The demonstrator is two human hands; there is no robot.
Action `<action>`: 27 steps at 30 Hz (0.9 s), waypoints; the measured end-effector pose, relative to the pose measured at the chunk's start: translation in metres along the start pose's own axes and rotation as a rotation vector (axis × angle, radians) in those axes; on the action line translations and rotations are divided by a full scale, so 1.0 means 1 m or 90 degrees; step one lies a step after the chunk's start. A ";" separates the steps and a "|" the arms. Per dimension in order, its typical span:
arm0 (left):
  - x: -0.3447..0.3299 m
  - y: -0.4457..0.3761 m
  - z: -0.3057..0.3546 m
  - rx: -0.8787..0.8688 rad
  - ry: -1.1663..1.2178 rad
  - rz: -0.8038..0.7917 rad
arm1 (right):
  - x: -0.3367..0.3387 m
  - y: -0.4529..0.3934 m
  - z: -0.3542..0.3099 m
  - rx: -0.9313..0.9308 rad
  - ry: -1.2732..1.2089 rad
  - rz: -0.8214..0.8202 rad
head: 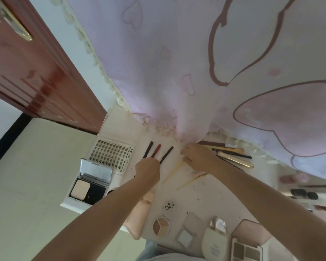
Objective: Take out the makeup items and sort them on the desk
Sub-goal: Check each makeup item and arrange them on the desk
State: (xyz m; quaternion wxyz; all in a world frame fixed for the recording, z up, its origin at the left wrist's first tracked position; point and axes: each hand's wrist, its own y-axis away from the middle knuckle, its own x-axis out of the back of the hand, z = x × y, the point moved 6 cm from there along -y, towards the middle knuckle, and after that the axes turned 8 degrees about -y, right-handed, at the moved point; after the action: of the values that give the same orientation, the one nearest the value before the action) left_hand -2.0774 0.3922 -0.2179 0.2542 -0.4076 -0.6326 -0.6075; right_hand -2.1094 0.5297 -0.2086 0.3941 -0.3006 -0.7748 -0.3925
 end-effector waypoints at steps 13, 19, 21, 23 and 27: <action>0.026 0.043 0.022 -0.091 -0.032 0.153 | -0.024 0.048 0.012 -0.023 0.100 -0.036; 0.081 0.072 0.058 -0.231 0.167 0.248 | 0.067 0.109 0.021 -0.148 -0.404 0.306; 0.108 0.093 0.079 -0.303 0.297 0.278 | 0.093 0.139 0.019 -0.168 -0.563 0.375; 0.131 0.109 0.098 -0.357 0.361 0.312 | 0.112 0.164 0.014 -0.150 -0.678 0.429; 0.170 0.130 0.121 -0.378 0.380 0.420 | 0.137 0.208 0.008 -0.116 -0.790 0.498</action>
State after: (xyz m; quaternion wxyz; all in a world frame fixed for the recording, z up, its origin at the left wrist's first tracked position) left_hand -2.0407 0.5363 -0.0222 0.4740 -0.4489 -0.1722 -0.7377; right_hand -2.0209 0.6643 -0.0188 -0.0318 -0.7531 -0.6557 -0.0435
